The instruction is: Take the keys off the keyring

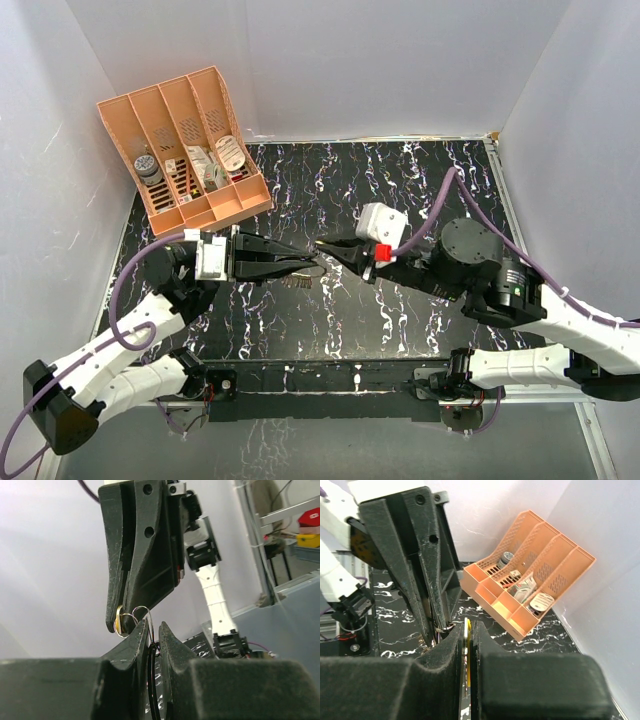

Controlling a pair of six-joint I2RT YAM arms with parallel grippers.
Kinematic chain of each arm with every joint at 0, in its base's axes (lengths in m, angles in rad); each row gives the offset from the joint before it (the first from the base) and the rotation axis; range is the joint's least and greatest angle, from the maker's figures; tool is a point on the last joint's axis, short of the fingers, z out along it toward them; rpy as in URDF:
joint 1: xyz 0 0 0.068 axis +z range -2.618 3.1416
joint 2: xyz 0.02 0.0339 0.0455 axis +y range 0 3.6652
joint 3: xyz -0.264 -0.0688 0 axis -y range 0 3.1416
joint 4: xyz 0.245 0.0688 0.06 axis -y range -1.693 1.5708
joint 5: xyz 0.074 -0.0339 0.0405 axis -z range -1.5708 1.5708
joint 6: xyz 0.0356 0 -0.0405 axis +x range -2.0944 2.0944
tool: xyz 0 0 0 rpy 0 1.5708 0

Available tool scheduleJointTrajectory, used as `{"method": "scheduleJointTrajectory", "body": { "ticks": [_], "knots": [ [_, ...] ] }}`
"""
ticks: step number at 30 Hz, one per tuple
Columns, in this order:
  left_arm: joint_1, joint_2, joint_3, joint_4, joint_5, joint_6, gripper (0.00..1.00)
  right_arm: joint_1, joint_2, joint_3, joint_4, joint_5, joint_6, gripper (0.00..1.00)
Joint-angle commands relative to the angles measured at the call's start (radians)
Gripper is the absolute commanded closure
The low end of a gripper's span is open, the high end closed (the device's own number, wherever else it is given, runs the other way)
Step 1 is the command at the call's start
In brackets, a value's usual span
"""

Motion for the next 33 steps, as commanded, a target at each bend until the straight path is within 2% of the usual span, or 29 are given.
{"method": "scheduleJointTrajectory", "body": {
  "ticks": [1, 8, 15, 18, 21, 24, 27, 30, 33],
  "knots": [
    [-0.046, 0.023, 0.034, 0.363, 0.279, -0.261, 1.00, -0.024, 0.007, -0.011, 0.098, 0.052, -0.053, 1.00],
    [-0.048, 0.170, 0.062, 0.770, 0.266, -0.606, 1.00, -0.024, 0.022, -0.016, 0.094, 0.022, -0.054, 1.00],
    [-0.070, 0.173, 0.075, 0.784, 0.245, -0.629, 1.00, -0.024, 0.041, -0.044, 0.118, 0.032, -0.051, 1.00],
    [-0.071, 0.146, 0.074, 0.750, 0.239, -0.592, 1.00, -0.024, 0.041, -0.065, 0.138, 0.099, -0.051, 1.00],
    [-0.071, 0.097, 0.058, 0.531, 0.232, -0.426, 1.00, -0.024, 0.019, -0.105, 0.197, 0.261, -0.058, 1.00],
    [-0.071, 0.026, 0.044, 0.139, 0.183, -0.116, 1.00, -0.026, -0.016, -0.158, 0.292, 0.445, -0.070, 1.00],
    [-0.070, -0.009, 0.052, -0.162, 0.087, 0.103, 1.00, -0.027, -0.043, -0.213, 0.414, 0.631, -0.106, 1.00],
    [-0.071, 0.005, 0.068, -0.364, -0.048, 0.239, 1.00, -0.040, -0.041, -0.227, 0.447, 0.706, -0.107, 1.00],
    [-0.070, 0.045, 0.072, -0.473, -0.198, 0.309, 1.00, -0.098, -0.014, -0.233, 0.448, 0.757, -0.078, 1.00]
  ]
}}
